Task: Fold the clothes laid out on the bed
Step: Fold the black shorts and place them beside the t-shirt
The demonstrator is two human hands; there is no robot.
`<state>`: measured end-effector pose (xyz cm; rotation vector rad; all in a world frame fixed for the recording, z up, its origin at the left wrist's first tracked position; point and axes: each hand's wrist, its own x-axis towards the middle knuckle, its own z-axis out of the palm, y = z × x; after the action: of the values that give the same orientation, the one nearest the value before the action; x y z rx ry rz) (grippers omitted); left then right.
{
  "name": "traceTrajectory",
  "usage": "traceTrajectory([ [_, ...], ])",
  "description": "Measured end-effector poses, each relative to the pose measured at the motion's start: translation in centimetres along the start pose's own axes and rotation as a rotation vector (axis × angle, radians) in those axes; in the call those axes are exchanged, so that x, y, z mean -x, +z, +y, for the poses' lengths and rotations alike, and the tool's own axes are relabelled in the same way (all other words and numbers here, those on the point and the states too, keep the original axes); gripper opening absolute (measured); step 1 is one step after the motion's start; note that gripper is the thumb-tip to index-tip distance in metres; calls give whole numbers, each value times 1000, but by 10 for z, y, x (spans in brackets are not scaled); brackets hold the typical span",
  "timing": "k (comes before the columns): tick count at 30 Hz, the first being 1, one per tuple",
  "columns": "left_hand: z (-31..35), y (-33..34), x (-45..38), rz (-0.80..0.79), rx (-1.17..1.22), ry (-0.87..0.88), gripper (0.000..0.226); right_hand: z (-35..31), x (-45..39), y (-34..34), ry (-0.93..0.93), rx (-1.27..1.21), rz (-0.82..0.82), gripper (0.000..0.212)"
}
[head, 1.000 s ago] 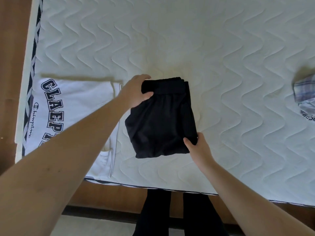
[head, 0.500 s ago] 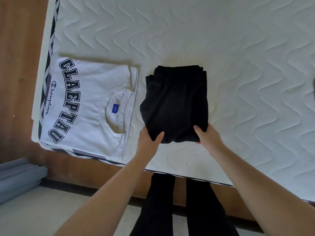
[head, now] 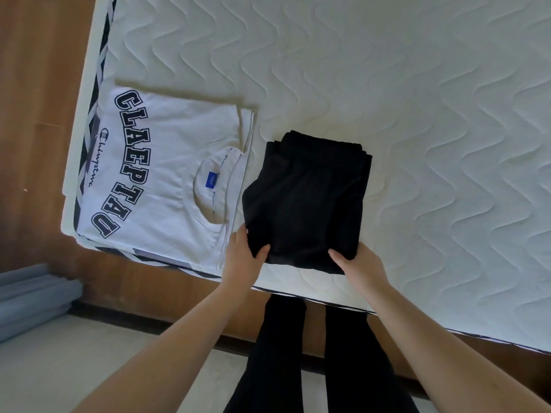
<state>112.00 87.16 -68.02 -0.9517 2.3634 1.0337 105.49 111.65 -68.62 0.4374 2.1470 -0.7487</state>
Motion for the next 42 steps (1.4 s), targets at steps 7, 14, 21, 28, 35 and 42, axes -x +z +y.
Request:
traceTrajectory([
  [7, 36, -10, -16, 54, 242, 28, 61, -6, -7, -11, -112, -125, 228, 42],
  [14, 57, -8, -33, -105, 455, -102, 60, -15, -10, -11, -151, -214, 188, 46],
  [21, 56, -12, -52, -232, 325, -33, 78, -16, -14, -16, -111, -266, 176, 45],
  [28, 55, -11, -61, -335, 189, -24, 29, -40, -25, -39, -317, -251, 425, 46],
  [35, 53, -15, -69, -160, 337, -47, 59, -94, -68, -59, -207, -502, 125, 60],
  [42, 77, -12, -81, -144, 215, 46, 50, -98, -81, -63, -209, -480, 114, 39],
])
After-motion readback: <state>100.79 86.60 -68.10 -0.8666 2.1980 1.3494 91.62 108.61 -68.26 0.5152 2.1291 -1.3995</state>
